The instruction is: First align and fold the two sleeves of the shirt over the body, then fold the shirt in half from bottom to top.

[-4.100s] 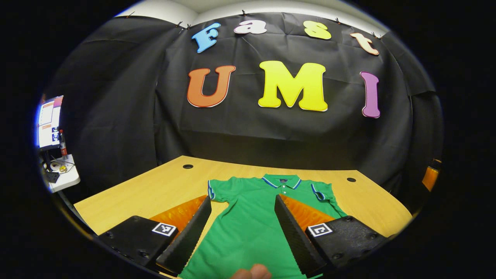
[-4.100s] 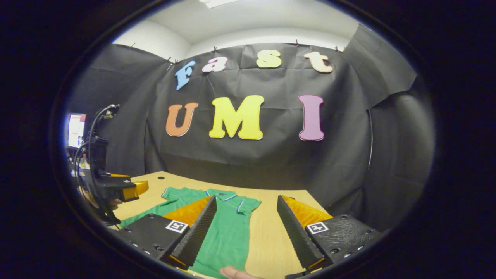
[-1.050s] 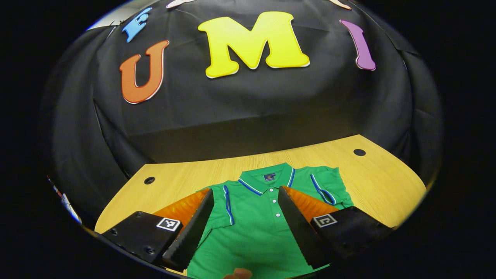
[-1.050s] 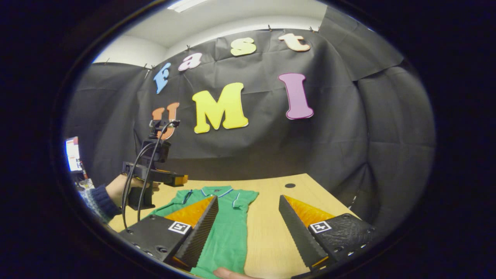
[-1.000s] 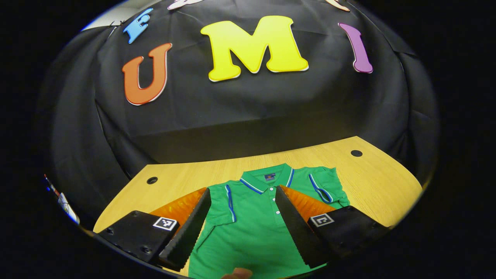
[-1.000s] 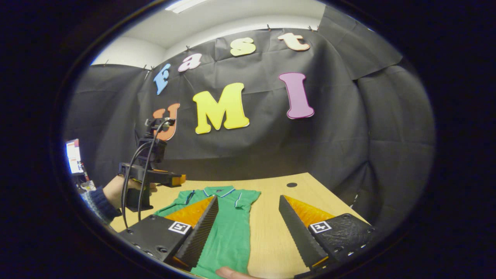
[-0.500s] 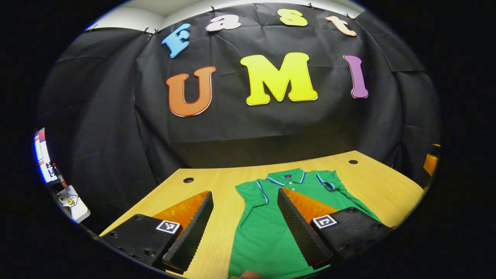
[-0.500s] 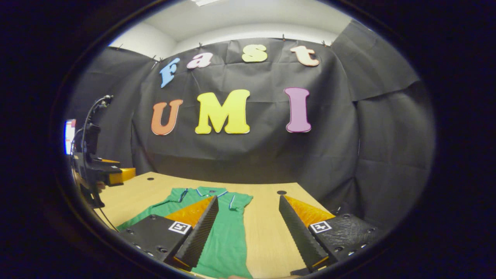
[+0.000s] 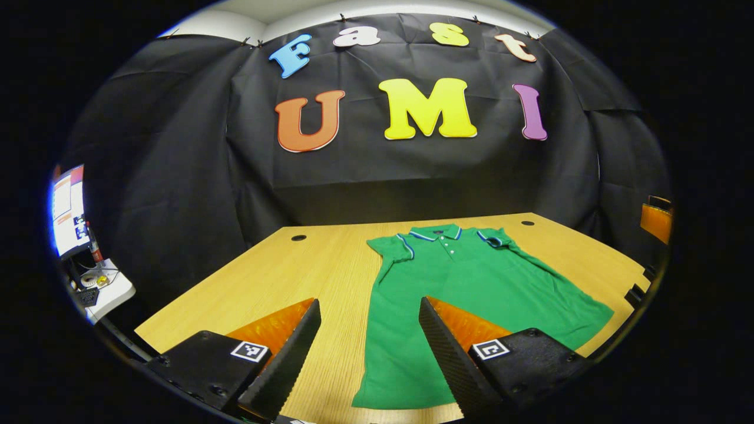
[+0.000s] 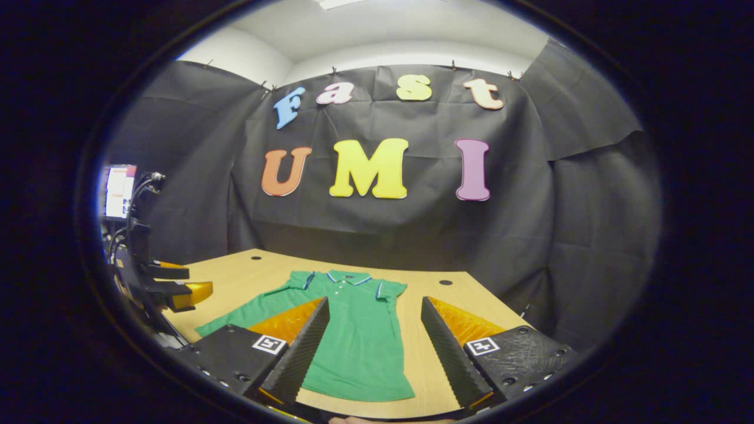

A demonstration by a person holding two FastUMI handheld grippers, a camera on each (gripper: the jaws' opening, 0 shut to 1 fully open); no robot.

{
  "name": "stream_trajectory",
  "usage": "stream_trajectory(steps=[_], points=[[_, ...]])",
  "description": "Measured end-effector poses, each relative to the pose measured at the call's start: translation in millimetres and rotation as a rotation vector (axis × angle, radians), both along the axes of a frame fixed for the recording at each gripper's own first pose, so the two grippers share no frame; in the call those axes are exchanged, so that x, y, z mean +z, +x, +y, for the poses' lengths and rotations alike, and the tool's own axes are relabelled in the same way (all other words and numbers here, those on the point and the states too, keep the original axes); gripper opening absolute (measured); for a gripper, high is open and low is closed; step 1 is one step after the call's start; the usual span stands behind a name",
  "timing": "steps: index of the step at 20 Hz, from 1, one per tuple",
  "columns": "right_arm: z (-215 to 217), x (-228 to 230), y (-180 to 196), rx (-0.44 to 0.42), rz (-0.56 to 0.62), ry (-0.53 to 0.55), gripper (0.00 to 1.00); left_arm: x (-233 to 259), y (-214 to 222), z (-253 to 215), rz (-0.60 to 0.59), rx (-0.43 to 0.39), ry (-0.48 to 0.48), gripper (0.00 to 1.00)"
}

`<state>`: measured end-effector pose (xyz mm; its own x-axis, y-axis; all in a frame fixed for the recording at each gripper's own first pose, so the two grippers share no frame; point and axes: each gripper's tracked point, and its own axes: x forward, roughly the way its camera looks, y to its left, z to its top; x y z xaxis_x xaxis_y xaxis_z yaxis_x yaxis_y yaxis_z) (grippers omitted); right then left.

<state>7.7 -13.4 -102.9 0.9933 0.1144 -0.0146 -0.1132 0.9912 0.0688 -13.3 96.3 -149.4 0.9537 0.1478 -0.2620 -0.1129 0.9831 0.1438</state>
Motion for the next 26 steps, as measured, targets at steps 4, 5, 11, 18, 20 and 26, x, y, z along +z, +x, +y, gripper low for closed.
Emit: stream_trajectory(steps=[4, 5, 11, 18, 20, 26], points=[[-3, -55, 11, -0.033, 0.089, -0.039, 0.95, -38, -4, 1, 0.002, 0.004, -0.017, 1.00], [0, -69, 14, -0.024, 0.117, -0.034, 0.95, -49, -3, -3, 0.017, -0.009, -0.037, 1.00], [14, -146, 28, 0.029, 0.333, -0.005, 0.95, -77, 2, -12, 0.045, -0.025, -0.040, 1.00], [6, -173, 30, 0.011, 0.394, -0.032, 0.95, -98, 4, -12, 0.108, -0.020, -0.054, 1.00], [6, -172, 30, 0.017, 0.400, -0.028, 0.96, -106, 3, -12, 0.128, -0.019, -0.080, 1.00], [2, -175, 30, 0.027, 0.440, 0.064, 0.97, -104, 5, -9, 0.129, -0.021, -0.086, 0.92]])
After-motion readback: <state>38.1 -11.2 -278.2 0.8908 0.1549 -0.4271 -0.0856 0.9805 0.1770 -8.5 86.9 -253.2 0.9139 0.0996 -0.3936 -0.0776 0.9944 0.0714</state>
